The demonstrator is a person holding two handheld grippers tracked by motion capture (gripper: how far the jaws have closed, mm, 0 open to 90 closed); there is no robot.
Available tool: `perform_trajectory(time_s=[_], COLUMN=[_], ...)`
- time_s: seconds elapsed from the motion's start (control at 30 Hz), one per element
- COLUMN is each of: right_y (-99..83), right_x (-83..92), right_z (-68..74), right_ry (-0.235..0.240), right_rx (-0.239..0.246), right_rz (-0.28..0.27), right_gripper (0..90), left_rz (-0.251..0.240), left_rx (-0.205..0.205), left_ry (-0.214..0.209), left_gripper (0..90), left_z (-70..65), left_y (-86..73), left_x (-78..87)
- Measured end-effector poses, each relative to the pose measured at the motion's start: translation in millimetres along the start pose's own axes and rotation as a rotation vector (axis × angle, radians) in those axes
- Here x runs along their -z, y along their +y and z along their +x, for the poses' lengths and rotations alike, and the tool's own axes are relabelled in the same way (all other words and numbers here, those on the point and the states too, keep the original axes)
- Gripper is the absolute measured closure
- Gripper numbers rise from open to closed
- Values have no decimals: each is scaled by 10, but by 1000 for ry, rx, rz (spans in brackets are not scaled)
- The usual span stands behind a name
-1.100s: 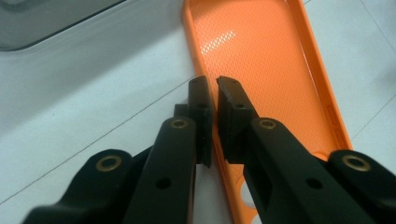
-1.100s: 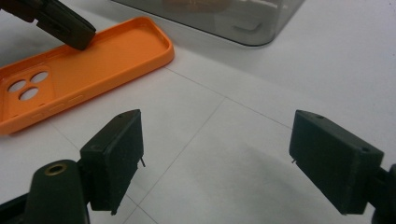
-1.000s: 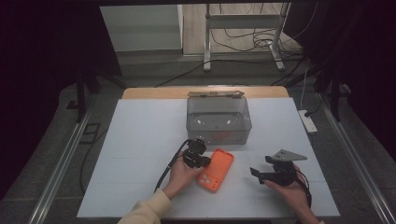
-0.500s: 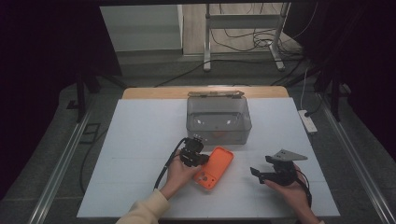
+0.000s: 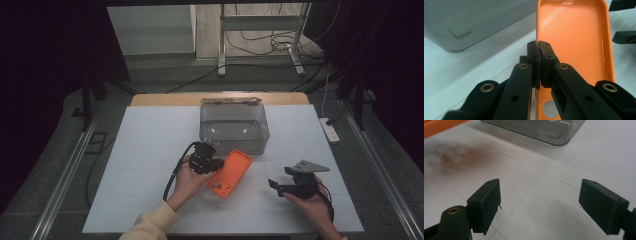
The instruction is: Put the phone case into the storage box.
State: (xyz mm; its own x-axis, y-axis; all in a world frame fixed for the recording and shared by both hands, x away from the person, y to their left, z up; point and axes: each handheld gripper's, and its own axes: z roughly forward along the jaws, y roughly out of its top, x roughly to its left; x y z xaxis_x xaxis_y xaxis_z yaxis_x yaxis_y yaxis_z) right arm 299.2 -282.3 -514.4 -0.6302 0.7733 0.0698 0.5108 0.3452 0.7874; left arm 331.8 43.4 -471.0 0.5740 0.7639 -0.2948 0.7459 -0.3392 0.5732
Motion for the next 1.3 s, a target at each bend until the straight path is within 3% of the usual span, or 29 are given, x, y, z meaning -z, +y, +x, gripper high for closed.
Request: perform_trajectory(time_s=[0.37, 0.77, 1.17, 1.3], right_y=[0, -2, -7, -3], right_x=[-1, 0, 22, 20], right_z=[-2, -1, -36, -44], right_ry=[0, -3, -18, -25], right_rx=[0, 1, -13, -13], right_rz=[0, 1, -7, -13], right_gripper=[176, 177, 177, 177], left_rz=[-33, -52, -61, -53], left_rx=[-16, -73, -159, -210], left_ry=[-28, -36, -40, -41], left_gripper=[882, 881, 882, 884], left_z=[12, 12, 16, 20], left_y=[22, 24, 5, 4], left_x=[130, 209, 251, 253])
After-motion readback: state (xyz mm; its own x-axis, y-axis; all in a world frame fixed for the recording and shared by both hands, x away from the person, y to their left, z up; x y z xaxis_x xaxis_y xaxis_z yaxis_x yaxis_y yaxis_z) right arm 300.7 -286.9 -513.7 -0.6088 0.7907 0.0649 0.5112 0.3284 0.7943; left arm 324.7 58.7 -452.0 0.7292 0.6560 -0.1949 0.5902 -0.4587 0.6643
